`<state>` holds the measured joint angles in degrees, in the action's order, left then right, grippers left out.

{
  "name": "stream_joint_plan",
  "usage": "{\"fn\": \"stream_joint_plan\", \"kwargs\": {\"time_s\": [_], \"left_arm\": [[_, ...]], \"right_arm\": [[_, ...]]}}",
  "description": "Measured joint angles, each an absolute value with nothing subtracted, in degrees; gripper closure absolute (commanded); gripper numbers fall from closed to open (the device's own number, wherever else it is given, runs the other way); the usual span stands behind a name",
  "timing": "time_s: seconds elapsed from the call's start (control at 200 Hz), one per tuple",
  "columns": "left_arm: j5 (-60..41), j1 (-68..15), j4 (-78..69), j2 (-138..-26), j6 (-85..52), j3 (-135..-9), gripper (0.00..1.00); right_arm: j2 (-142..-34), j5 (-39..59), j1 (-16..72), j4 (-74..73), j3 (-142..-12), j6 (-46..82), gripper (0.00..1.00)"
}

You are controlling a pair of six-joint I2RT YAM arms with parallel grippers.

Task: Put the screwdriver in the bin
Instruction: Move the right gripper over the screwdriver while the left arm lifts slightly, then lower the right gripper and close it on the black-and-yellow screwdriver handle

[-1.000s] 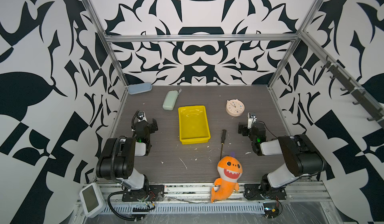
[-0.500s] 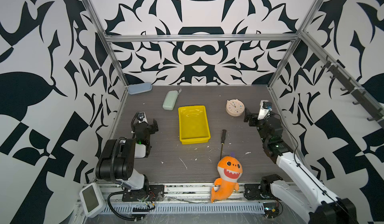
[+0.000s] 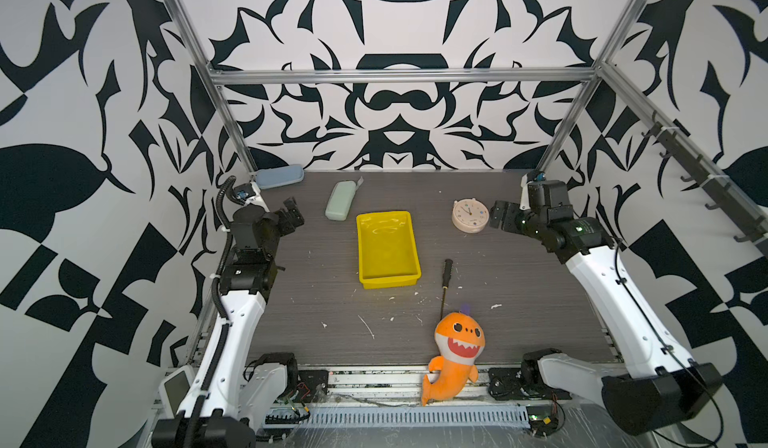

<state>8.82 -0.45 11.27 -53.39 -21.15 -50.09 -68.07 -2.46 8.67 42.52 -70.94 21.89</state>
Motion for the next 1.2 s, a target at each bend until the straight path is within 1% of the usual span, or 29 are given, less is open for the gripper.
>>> {"fn": "stream_joint_plan", "kwargs": {"time_s": [0.1,0.18,0.26,0.325,0.42,0.565,0.635,0.745,0.825,0.875,0.92,0.99,1.11,1.2], "left_arm": [[5.63,-0.43,20.51,-52.75,-23.38,-51.31,0.01],[2.04,-0.43,26.13,-52.73,-24.47,-51.55,0.01],[-1.19,-0.45,29.65,-52.53,-25.15,-51.55,0.01],[-3.03,-0.45,31.11,-52.07,-26.39,-51.55,0.01],[-4.16,-0.45,32.29,-50.85,-28.82,-51.44,0.01],[-1.43,-0.45,32.38,-48.75,-31.90,-50.37,0.01],[2.07,-0.43,30.94,-47.53,-34.98,-47.07,0.01],[4.05,-0.19,28.62,-47.31,-38.28,-39.31,0.01],[4.03,-0.10,27.33,-49.78,-39.38,-35.35,0.00],[3.88,-0.12,25.98,-51.66,-39.42,-33.67,0.07],[3.73,-0.12,24.58,-53.65,-38.94,-32.67,0.08],[3.49,-0.12,22.72,-56.80,-38.52,-32.14,0.14],[1.10,-0.12,16.60,-60.75,-37.65,-30.33,0.14],[-0.80,-0.12,13.80,-61.41,-37.39,-28.29,0.14]], "right_arm": [[-69.65,6.87,4.08,39.79,-65.45,25.98,0.00],[-72.93,14.41,0.16,36.10,-61.28,30.94,0.00],[-76.47,18.35,-2.20,32.60,-58.37,34.59,0.00],[-77.80,18.26,-3.01,31.88,-57.19,36.10,0.00],[-76.62,16.99,-2.96,32.93,-57.34,36.42,0.00],[-71.79,14.68,-2.87,34.44,-58.26,35.31,0.00],[-70.98,16.10,-3.64,33.12,-57.43,34.76,0.00],[-75.99,16.16,-3.75,32.75,-57.28,34.28,0.00],[-78.74,13.67,-1.32,31.14,-54.83,34.57,0.00],[-78.63,12.16,1.69,31.03,-53.21,35.16,0.01],[-78.24,10.66,4.93,30.94,-52.49,35.81,0.03],[-78.06,8.84,10.41,29.98,-52.45,36.88,0.07],[-80.82,5.28,18.59,30.24,-54.48,38.28,0.18],[-83.74,3.20,23.18,30.48,-56.03,39.38,0.22]]}}
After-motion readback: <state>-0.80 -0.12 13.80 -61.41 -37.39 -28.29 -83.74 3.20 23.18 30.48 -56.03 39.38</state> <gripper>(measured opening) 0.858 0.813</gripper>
